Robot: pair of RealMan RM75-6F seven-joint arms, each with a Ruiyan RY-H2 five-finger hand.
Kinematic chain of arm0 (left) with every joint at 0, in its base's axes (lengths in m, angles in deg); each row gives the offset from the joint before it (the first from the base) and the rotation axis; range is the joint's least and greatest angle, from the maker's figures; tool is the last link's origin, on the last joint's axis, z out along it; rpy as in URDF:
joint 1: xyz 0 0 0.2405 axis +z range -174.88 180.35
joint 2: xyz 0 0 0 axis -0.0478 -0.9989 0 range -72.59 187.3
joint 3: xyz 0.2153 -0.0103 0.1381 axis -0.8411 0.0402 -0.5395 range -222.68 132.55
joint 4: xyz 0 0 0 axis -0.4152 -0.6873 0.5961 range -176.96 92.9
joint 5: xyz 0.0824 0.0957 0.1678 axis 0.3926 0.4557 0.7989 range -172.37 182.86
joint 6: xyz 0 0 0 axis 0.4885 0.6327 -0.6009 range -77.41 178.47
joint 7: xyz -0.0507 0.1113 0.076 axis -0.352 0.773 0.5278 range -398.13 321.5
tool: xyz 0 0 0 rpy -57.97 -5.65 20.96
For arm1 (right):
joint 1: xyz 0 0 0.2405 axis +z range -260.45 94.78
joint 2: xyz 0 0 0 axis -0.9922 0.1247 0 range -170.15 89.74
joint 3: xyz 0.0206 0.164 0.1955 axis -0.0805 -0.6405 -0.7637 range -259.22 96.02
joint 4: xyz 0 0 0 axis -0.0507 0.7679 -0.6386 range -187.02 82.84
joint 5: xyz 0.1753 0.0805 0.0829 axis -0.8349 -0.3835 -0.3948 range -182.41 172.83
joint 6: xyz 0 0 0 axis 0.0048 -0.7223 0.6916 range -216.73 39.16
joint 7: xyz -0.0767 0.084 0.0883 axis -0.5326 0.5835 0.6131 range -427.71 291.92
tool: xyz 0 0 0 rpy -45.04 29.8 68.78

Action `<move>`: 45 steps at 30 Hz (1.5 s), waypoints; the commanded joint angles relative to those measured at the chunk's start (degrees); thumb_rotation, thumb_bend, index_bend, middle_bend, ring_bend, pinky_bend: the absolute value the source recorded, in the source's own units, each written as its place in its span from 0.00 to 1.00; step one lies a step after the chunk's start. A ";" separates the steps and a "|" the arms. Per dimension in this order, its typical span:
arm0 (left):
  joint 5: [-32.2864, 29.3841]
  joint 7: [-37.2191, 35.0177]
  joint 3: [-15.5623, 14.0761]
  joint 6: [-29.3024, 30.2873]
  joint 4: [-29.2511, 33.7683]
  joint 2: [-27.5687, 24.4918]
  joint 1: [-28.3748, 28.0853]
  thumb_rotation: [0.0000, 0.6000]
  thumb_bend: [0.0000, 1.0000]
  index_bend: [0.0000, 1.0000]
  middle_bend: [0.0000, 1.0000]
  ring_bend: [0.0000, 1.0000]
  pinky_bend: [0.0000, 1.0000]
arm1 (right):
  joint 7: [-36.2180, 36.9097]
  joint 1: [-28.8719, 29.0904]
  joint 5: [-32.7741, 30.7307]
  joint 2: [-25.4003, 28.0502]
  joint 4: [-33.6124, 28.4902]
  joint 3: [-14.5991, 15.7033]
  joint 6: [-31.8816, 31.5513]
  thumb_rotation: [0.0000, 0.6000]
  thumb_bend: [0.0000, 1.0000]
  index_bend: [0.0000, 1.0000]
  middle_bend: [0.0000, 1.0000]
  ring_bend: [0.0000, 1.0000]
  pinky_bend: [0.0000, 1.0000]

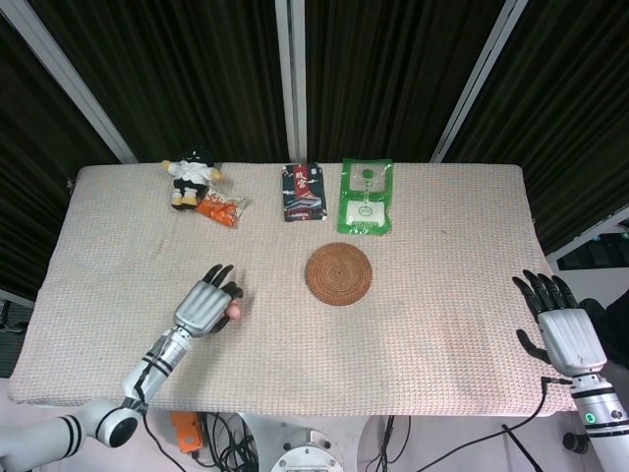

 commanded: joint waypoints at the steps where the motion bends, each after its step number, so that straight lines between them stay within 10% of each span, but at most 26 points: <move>1: -0.36 0.14 -0.09 0.49 -0.20 0.12 -0.12 1.00 0.32 0.36 0.36 0.03 0.09 | -0.11 0.03 -0.06 -0.04 0.00 0.02 0.12 1.00 0.28 0.00 0.00 0.00 0.00; 21: -4.06 3.35 -0.41 1.63 -3.34 3.27 -1.26 1.00 0.36 0.73 0.73 0.37 0.18 | 0.04 0.08 -0.36 0.03 0.00 0.02 0.39 1.00 0.28 0.00 0.00 0.00 0.00; 25: -3.06 1.84 -1.07 1.49 -3.01 2.69 -1.59 1.00 0.34 0.59 0.66 0.34 0.18 | 0.02 0.05 -0.36 0.10 -0.03 -0.01 0.29 1.00 0.28 0.00 0.00 0.00 0.00; 31: 1.22 -4.14 -2.03 3.82 -2.12 0.90 -1.75 1.00 0.25 0.17 0.22 0.10 0.16 | -0.09 0.03 -0.46 0.16 -0.20 -0.06 0.26 1.00 0.28 0.00 0.00 0.00 0.00; 45: -2.19 -0.95 -2.13 2.91 1.17 -3.04 -1.22 1.00 0.24 0.23 0.26 0.07 0.16 | -0.58 0.02 -0.52 -0.08 -0.27 0.07 0.46 1.00 0.28 0.00 0.00 0.00 0.00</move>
